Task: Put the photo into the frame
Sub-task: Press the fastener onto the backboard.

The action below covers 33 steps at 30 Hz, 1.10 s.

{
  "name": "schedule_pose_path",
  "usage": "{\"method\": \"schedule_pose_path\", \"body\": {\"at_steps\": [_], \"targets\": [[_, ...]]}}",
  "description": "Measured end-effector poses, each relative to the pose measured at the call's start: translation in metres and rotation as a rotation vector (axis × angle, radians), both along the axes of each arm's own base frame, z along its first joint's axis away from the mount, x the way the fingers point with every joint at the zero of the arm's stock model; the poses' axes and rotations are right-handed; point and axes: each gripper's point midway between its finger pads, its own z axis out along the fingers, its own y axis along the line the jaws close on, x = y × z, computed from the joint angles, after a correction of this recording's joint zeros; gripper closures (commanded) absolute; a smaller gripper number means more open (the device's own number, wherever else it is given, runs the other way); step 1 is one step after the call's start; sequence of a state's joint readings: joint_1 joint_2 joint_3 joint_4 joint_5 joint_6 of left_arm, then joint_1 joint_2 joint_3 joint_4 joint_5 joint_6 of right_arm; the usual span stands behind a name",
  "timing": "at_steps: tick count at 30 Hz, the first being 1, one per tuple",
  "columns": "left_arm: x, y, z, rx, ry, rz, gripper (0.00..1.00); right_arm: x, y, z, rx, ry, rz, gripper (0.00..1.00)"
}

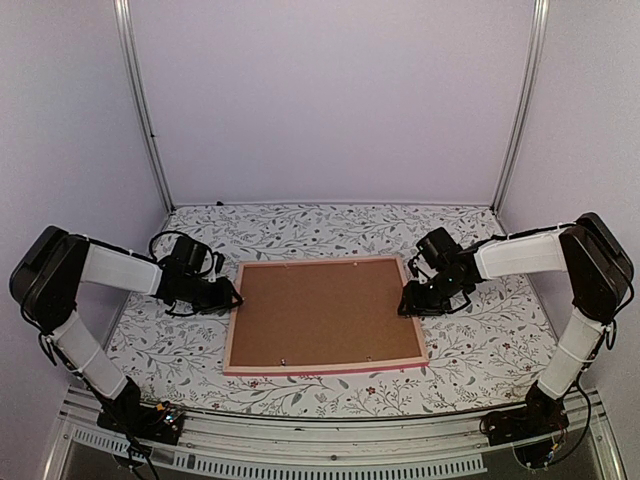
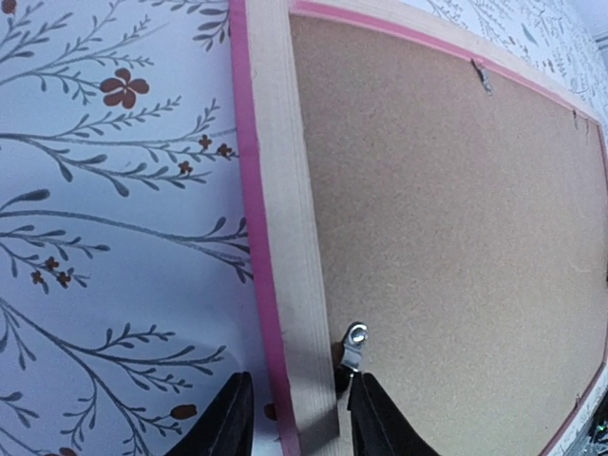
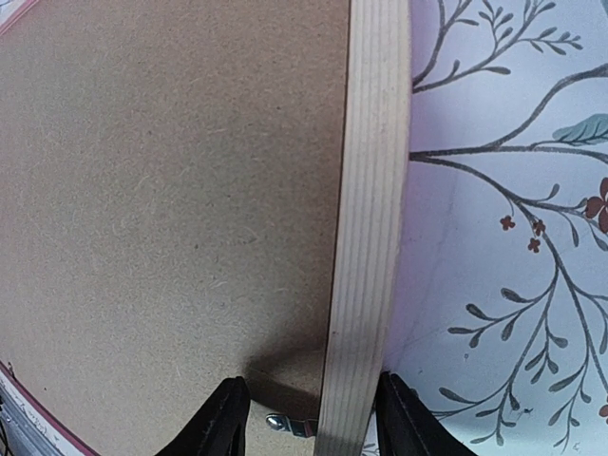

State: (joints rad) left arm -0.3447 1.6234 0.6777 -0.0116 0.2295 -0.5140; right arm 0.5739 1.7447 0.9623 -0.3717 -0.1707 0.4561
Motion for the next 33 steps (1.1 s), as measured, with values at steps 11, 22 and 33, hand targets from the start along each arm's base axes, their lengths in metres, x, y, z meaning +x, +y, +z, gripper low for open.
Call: {"method": "schedule_pose_path", "body": {"at_steps": [11, 22, 33], "targets": [[0.005, 0.001, -0.003, 0.006, -0.011, 0.003, 0.71, 0.0, 0.001, 0.0, 0.003, -0.002, 0.001, 0.52], [0.011, 0.007, -0.002, 0.049, -0.035, 0.02, 0.78, 0.001, 0.005, 0.0, 0.024, -0.001, 0.009, 0.52], [0.011, 0.009, 0.001, 0.058, -0.038, 0.03, 0.6, 0.002, 0.007, 0.0, 0.032, -0.004, 0.012, 0.52]]}}
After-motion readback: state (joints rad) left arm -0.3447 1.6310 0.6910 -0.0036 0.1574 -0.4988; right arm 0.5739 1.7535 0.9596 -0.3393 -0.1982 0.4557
